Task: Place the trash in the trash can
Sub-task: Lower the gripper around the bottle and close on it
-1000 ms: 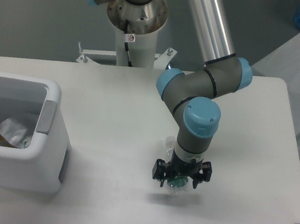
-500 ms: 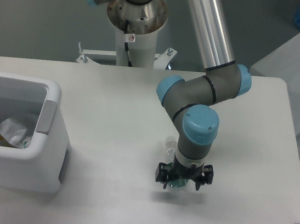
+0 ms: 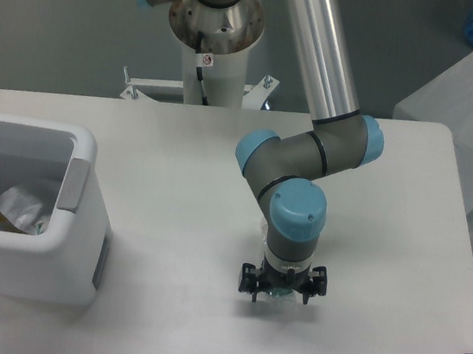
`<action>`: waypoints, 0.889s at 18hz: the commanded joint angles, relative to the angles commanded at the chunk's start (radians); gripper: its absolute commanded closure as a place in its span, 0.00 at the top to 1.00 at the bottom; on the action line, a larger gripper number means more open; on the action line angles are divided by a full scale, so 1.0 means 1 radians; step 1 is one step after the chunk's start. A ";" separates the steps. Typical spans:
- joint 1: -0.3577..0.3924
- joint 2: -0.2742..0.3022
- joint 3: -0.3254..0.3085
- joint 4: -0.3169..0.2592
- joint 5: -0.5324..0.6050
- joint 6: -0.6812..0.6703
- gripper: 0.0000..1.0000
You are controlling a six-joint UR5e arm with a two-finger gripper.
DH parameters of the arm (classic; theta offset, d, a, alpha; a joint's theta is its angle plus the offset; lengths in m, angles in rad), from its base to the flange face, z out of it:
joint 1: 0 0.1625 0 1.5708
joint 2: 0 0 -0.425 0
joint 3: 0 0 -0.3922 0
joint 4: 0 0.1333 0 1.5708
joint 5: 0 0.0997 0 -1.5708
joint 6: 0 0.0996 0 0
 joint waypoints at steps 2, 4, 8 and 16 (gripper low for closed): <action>0.000 -0.002 0.000 0.000 0.000 0.001 0.98; 0.000 -0.003 0.000 0.000 0.000 0.002 0.97; 0.000 -0.003 -0.005 0.000 0.026 0.002 0.89; 0.000 -0.003 -0.003 0.000 0.029 0.002 0.74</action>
